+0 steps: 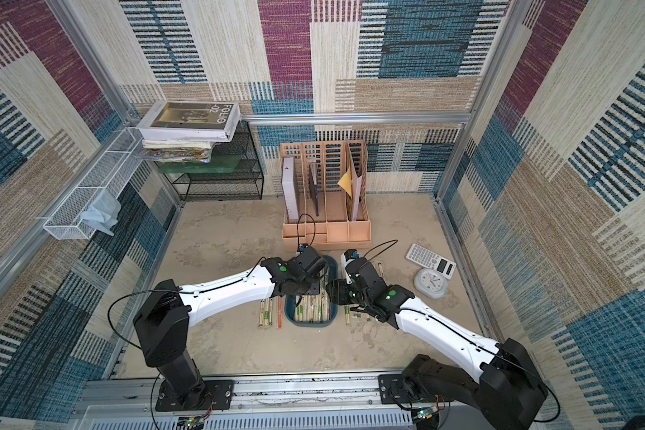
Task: Take the paired disposable chopsticks out of the storage box
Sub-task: Pick up the paired disposable chopsticks from the storage box.
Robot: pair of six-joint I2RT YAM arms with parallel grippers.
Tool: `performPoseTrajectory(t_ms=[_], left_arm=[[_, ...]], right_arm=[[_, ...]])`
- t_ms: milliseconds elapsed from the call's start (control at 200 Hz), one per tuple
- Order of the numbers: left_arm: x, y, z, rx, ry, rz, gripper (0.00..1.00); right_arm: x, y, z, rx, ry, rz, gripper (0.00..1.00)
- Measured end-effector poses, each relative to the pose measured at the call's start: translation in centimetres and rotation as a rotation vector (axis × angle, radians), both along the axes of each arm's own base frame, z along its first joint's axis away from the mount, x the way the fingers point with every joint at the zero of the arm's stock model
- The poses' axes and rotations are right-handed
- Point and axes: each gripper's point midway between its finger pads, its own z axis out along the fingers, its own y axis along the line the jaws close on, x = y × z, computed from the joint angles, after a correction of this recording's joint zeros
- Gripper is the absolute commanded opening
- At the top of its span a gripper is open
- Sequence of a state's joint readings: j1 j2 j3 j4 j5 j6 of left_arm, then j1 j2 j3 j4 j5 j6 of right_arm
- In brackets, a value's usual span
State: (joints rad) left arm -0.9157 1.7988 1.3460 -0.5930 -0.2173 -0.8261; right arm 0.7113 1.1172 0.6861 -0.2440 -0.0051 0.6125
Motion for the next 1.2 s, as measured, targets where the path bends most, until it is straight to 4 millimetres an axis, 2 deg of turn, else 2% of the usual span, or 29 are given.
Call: performPoseTrajectory(t_ms=[175,506,936,1057,1202], left_arm=[[0.1,-0.4,-1.8,0.035,0.028,0.0,0.25],[0.0,-0.4,-4.9,0.092,0.076,-0.003,0.25],[0.0,-0.3,-6.4,0.121,0.092,-0.006,0.24],[0.1,-0.5,-6.7,0.122,0.092,-0.007,0.16],[0.1,-0.6,-6.7,0.12,0.093,-0.011,0.14]], right_arm=[[0.1,-0.2,0.0,0.001,-0.002,-0.007,0.71],[-0.2,-0.5,-0.5,-0.001,0.01,-0.005,0.71],[-0.1,-0.6,-0.4,0.0,0.008,-0.01,0.71],[-0.1,-0.7,-0.3,0.001,0.005,-0.012,0.71],[0.0,-0.7,-0.1,0.006,0.0,-0.014,0.71]])
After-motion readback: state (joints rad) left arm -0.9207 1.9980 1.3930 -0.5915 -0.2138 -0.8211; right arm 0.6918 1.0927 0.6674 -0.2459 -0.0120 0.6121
